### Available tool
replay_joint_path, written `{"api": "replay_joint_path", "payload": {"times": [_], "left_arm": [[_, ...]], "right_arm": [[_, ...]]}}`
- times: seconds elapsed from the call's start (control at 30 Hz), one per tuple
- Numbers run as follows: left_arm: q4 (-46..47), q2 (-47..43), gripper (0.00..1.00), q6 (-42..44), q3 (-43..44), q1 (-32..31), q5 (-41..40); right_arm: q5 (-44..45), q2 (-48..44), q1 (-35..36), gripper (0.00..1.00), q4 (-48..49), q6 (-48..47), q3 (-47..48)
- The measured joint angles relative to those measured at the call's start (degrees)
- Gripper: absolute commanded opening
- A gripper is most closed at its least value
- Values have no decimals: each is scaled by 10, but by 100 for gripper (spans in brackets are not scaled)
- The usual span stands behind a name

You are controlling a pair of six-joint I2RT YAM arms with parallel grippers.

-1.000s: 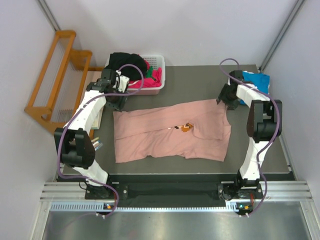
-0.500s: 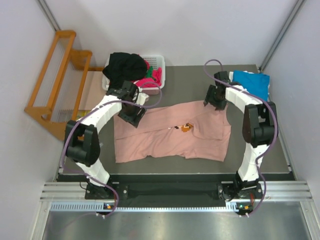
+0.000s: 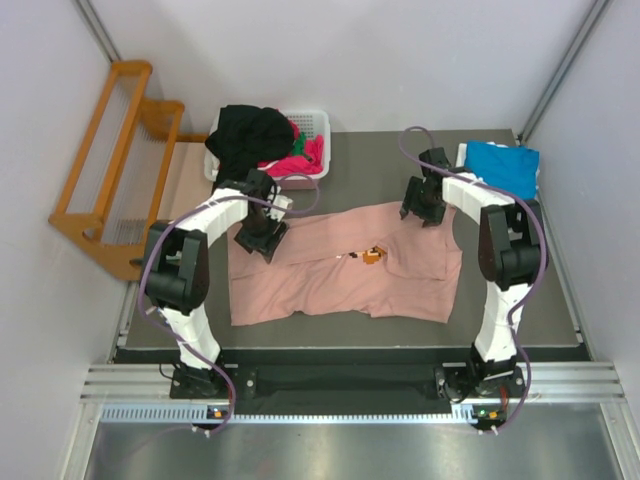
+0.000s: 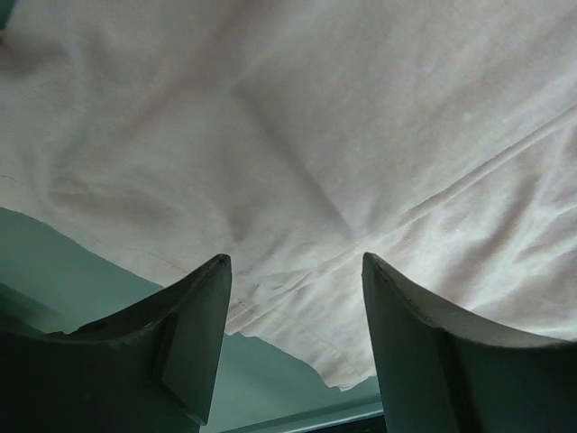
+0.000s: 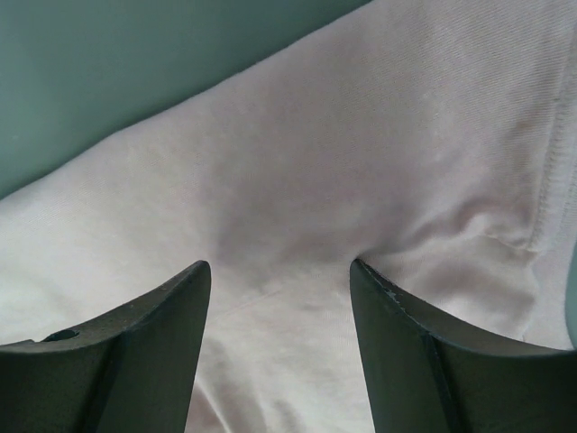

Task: Fold and stack the t-shirts
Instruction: Fold the tshirt

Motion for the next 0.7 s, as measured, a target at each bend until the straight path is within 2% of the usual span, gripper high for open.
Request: {"api": "replay_joint_path", "payload": {"times": [0.17, 0.43, 0.7], "left_arm": [[4, 1, 64, 0, 10, 14, 1], [25, 19, 63, -2, 18, 70, 3], [40, 57, 63, -4, 19, 70, 0]], "right_arm": [[1, 12, -2, 63, 0, -1, 0], [-8, 12, -8, 63, 0, 1, 0], [-32, 15, -26, 63, 1, 12, 1]]}}
